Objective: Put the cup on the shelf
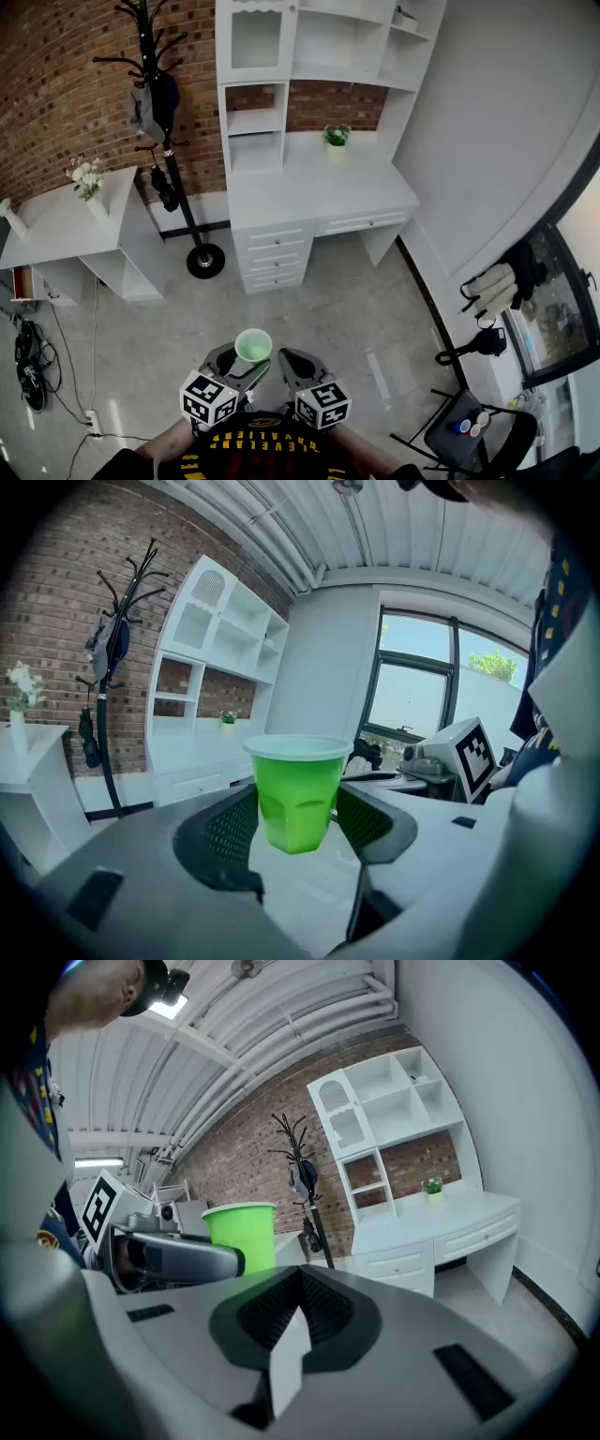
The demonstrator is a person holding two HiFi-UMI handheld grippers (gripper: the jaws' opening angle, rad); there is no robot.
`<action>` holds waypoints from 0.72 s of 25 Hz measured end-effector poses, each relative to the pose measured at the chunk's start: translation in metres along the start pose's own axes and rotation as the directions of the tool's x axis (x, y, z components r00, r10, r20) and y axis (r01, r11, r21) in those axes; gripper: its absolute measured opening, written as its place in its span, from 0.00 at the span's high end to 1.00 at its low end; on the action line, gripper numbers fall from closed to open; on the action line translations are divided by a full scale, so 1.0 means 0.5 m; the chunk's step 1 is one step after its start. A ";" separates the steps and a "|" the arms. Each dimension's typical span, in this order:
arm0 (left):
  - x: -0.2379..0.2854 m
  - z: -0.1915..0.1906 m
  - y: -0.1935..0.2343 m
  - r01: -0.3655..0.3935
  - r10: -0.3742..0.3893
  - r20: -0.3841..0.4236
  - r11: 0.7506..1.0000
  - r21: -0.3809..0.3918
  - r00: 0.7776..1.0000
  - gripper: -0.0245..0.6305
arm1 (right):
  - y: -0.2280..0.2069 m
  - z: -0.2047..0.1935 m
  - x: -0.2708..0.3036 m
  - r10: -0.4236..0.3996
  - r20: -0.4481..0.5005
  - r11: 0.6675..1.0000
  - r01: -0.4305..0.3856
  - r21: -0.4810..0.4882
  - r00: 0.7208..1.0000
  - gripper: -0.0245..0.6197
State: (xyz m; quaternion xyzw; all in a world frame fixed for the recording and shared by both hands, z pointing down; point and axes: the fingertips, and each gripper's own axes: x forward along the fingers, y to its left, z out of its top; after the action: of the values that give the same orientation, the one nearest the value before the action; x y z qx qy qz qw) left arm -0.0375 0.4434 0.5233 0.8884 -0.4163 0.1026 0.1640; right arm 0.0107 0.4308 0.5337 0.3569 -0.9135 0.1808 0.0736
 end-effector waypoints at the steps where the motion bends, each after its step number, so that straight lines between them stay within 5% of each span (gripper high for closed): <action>1: 0.005 0.003 -0.007 -0.001 0.001 -0.001 1.000 0.002 1.000 0.56 | -0.007 0.002 -0.006 0.002 0.011 1.000 -0.002 -0.002 1.000 0.95; 9: 0.040 0.016 -0.055 -0.032 0.033 -0.006 0.999 0.020 0.999 0.56 | -0.053 0.000 -0.053 0.028 0.041 1.000 -0.028 0.008 0.999 0.95; 18: 0.043 -0.009 -0.065 -0.070 0.070 -0.063 0.997 0.013 0.996 0.56 | -0.070 -0.047 -0.049 0.074 -0.001 0.988 -0.073 0.135 0.997 0.95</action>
State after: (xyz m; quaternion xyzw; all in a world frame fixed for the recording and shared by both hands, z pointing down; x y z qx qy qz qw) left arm 0.0009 0.4496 0.5276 0.8705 -0.4412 0.1385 0.1685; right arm 0.0528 0.4314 0.5585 0.3266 -0.9115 0.2457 0.0452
